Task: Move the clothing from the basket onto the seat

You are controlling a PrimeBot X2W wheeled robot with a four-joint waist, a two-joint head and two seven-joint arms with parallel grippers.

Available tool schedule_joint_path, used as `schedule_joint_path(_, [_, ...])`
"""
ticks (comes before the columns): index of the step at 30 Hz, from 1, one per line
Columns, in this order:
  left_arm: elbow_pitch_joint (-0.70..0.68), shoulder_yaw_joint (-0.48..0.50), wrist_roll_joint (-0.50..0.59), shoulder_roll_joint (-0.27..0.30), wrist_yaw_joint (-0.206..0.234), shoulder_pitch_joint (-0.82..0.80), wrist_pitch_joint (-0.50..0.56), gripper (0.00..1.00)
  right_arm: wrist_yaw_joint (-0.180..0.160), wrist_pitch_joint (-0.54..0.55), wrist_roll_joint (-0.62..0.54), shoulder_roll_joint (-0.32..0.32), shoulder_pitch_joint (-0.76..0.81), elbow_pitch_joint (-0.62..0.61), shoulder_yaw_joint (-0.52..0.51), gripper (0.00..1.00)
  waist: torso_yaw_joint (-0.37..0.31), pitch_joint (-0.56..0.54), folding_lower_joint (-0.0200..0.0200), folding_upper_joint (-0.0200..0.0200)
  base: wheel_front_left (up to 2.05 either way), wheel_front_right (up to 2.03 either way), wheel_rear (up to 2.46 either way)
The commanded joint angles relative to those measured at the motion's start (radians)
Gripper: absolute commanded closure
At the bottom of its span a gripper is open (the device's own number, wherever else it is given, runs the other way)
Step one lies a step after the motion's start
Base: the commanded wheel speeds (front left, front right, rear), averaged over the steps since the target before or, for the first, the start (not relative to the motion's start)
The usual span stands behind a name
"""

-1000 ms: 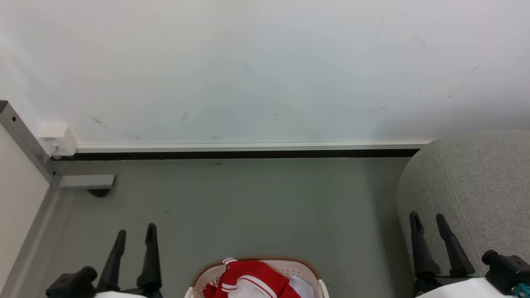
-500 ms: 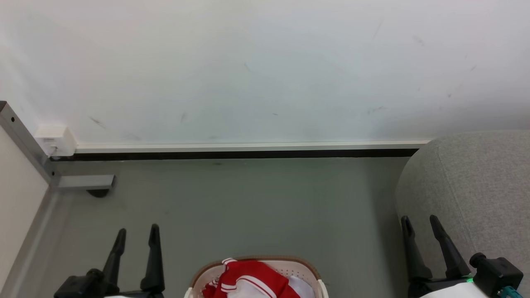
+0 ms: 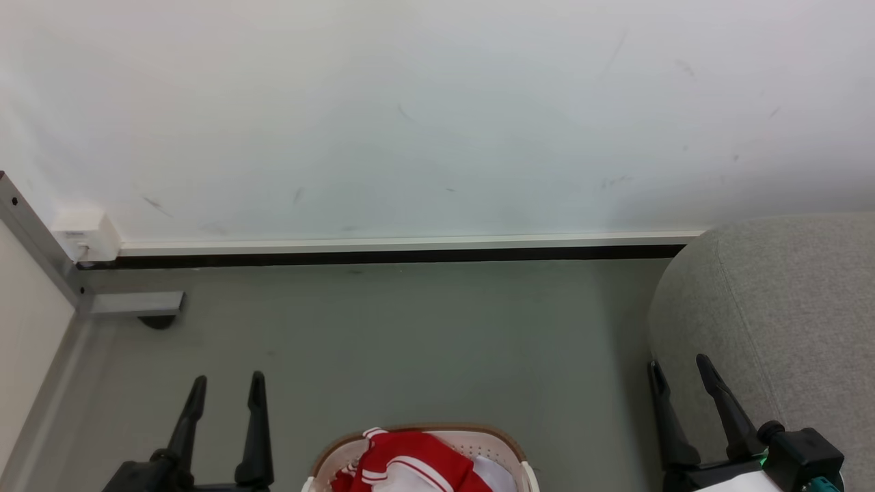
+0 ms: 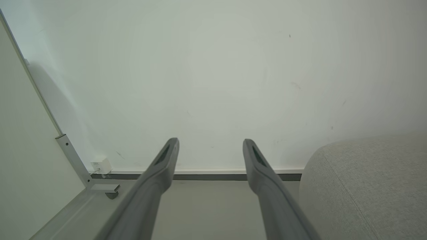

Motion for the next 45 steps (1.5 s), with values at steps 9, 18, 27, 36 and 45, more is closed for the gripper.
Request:
schedule_joint_path(9, [-0.017, 0.003, 0.08, -0.002, 0.006, 0.018, -0.025, 0.0, -0.002, -0.025, -0.066, -0.008, -0.012, -0.009, 0.015, 0.0, -0.007, 0.001, 0.0, 0.0, 0.0, 0.0, 0.0])
schedule_joint_path(18, [-0.02, 0.011, 0.119, -0.004, 0.001, 0.024, -0.034, 0.0, -0.002, -0.035, -0.085, -0.008, -0.01, -0.017, 0.024, 0.0, -0.014, 0.003, 0.0, 0.0, 0.0, 0.0, 0.0])
schedule_joint_path(27, [-0.013, 0.015, 0.115, -0.006, -0.005, 0.023, -0.034, 0.0, -0.002, -0.035, -0.074, -0.008, -0.005, -0.021, 0.024, 0.0, -0.015, 0.005, 0.0, 0.0, 0.0, 0.0, 0.0])
schedule_joint_path(36, [-0.015, 0.014, 0.116, -0.007, -0.006, 0.023, -0.034, 0.0, -0.002, -0.035, -0.067, -0.008, -0.007, -0.019, 0.022, 0.0, -0.015, 0.007, 0.0, 0.0, 0.0, 0.0, 0.0])
schedule_joint_path(45, [-0.01, 0.02, 0.112, -0.008, -0.008, 0.017, -0.034, 0.0, -0.002, -0.035, -0.065, -0.008, -0.015, -0.017, 0.026, 0.0, -0.025, 0.014, 0.0, 0.0, 0.0, 0.0, 0.0])
